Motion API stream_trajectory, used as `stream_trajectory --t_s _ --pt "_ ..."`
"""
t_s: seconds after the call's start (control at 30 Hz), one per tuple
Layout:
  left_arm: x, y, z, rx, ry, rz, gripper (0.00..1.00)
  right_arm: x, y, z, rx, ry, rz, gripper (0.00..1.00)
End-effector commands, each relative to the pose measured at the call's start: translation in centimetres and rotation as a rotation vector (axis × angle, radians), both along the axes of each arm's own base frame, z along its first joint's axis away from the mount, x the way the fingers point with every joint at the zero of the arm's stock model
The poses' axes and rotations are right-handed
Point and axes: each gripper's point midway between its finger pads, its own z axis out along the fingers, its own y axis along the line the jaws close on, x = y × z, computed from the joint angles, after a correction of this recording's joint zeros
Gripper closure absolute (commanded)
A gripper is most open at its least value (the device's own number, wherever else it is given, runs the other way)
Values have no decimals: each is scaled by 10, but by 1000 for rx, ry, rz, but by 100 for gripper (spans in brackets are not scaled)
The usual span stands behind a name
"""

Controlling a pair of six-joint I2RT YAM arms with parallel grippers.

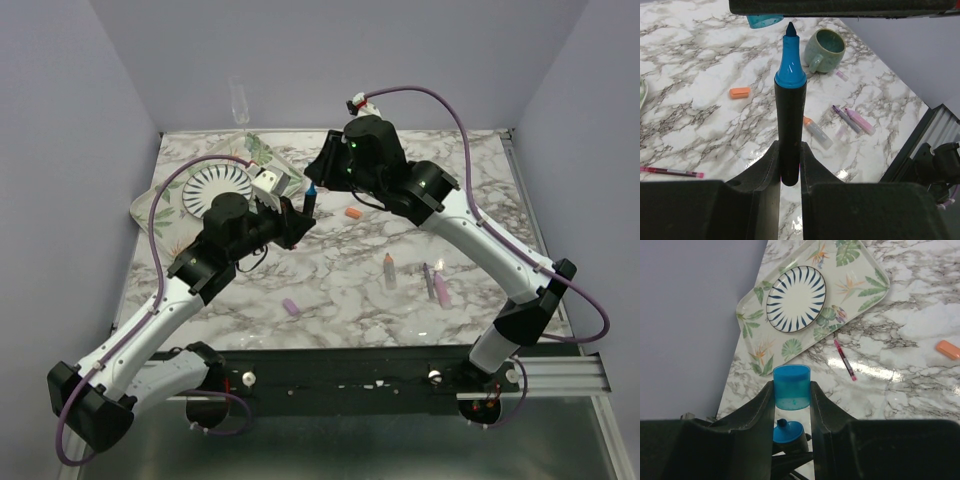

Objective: Insert the pens into the pen caps

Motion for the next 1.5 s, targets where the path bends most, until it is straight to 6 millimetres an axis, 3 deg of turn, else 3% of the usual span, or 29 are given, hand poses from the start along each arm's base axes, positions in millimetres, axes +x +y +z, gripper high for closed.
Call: stream_trajectory --t_s 0.0,0.33,0.83,1.13,1.3,1.47 --pt "0 -2 -1 4 -11 -15 100 -1 2 18 34 -38 -3 99" --pt "1 1 -2 13 -16 -1 100 -3 3 18 29 -37 12 99" --pt "3 1 -3 16 -5 9 100 -18 -3 -5 -17 -19 24 99" --pt "1 -2 -4 17 -2 -16 100 -11 -10 7 -40 -65 -19 99" --pt "-1 -2 -5 19 -5 -23 100 -7 -7 23 -39 -87 -18 99" --pt "-1 -1 -5 21 -5 -22 100 -7 -7 24 -38 -90 -19 99"
